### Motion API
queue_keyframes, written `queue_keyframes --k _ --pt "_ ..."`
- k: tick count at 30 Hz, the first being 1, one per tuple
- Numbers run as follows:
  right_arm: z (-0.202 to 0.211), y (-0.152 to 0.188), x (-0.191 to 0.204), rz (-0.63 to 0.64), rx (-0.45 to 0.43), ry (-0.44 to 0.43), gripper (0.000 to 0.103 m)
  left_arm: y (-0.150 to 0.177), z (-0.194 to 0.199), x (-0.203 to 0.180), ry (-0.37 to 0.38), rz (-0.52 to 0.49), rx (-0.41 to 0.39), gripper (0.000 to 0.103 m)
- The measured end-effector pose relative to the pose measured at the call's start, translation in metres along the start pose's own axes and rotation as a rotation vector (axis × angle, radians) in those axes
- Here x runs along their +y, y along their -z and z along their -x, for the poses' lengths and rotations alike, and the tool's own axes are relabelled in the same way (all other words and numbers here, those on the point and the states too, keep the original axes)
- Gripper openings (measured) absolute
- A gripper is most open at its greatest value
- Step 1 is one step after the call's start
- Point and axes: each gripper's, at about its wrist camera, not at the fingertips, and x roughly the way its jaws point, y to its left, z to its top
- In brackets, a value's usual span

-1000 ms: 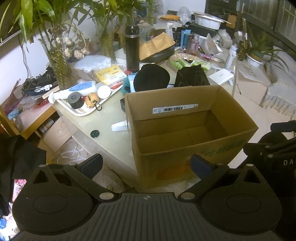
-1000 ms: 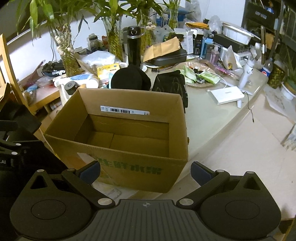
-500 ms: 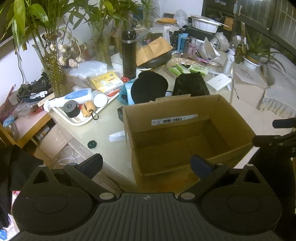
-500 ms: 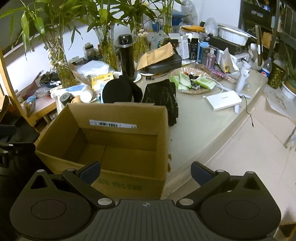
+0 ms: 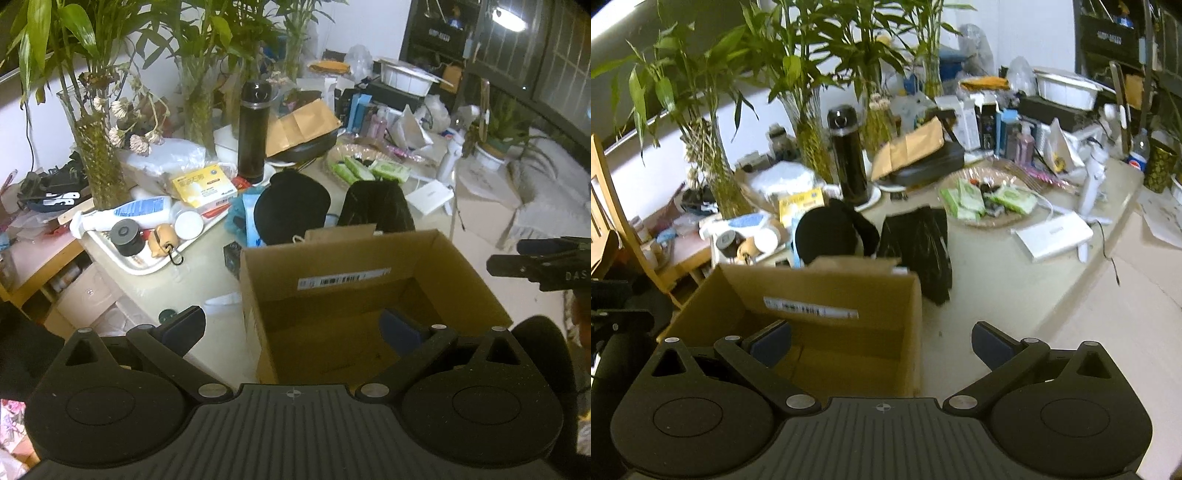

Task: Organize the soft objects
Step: 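Reach the right tool past the box and grasp the black cloth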

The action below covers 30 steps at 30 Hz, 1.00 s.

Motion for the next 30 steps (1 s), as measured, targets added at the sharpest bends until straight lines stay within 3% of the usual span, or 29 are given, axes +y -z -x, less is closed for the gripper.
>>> queue_keyframes --k 20,26,30 --pt "-0.037 -0.043 -0.018 0.175 -0.155 -0.017 0.103 -0.025 -0.008 -0.003 0.046 -0.091 -0.102 0.103" --pt "-0.066 -0.048 -0.036 0.17 -0.144 -0.005 0.103 -0.028 -0.016 0.006 0.04 -0.077 -0.105 0.103" --pt "-0.087 -0.049 -0.044 0.205 -0.125 -0.01 0.095 -0.029 -0.018 0.014 0.042 -0.064 -0.114 0.103"
